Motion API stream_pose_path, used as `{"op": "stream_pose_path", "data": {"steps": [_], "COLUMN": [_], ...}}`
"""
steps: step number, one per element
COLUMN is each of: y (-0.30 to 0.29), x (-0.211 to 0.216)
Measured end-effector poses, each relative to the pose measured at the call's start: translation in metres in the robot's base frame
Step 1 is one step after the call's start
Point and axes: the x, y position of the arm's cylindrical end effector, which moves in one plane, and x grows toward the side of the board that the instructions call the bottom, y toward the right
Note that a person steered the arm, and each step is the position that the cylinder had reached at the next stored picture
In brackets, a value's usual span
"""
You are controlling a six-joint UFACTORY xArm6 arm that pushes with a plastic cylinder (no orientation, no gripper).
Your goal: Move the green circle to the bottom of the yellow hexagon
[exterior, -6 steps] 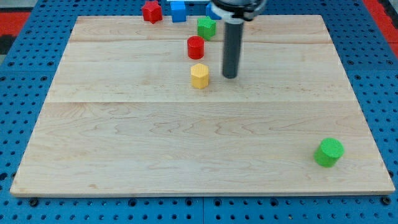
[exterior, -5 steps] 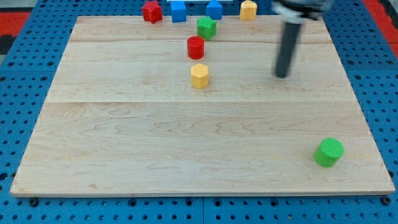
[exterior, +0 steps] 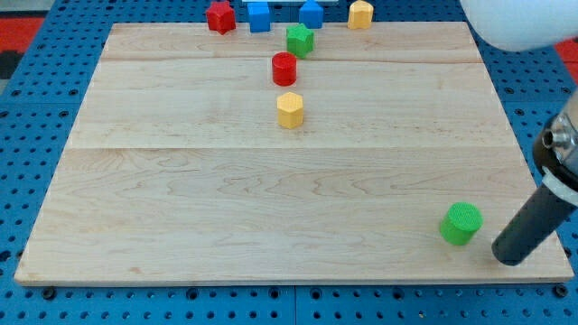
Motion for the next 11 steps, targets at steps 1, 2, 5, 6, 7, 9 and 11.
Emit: {"op": "stream_pose_path", "data": {"steps": [1,2,5,6,7,9,11], "y": [-0.038,-0.077,-0.1,-0.1,-0.072,-0.07,-0.08], "x": [-0.017,-0.049,-0.052,-0.012,0.007,-0.071,-0.133]}}
